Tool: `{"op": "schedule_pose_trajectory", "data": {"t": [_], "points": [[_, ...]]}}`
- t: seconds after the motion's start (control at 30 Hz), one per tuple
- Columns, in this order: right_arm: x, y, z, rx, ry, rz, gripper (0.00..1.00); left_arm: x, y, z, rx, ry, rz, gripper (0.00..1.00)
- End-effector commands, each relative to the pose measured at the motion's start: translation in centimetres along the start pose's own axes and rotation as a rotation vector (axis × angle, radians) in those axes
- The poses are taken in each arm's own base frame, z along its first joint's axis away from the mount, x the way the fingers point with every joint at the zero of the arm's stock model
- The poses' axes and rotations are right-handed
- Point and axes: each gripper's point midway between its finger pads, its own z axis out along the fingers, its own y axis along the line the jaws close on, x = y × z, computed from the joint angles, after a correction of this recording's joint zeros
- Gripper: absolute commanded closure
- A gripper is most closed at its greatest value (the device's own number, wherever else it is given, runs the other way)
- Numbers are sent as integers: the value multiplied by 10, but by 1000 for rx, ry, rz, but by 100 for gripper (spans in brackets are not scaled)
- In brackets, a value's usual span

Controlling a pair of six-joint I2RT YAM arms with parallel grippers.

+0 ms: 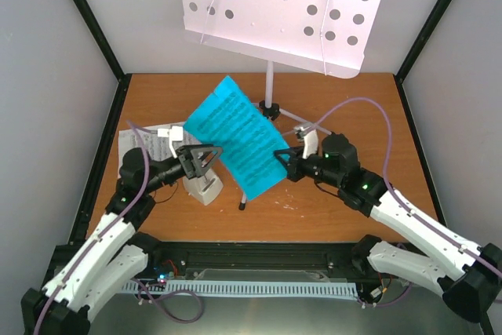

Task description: Pack up the instrument practice props

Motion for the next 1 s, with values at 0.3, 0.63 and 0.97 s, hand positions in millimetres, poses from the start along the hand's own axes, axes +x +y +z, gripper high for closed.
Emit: {"op": "schedule_pose_trajectory", "data": {"t": [0.3, 0.63, 0.97], "points": [[-1, -106, -34, 346, -145, 237, 97, -25, 13, 56, 63, 73, 40, 0], [3, -118, -41, 363, -178, 286, 97, -26, 61, 105, 19, 132, -42, 6], [-1, -119, -41, 343, -196, 299, 97, -13, 94, 130, -45, 171, -93, 19]]}}
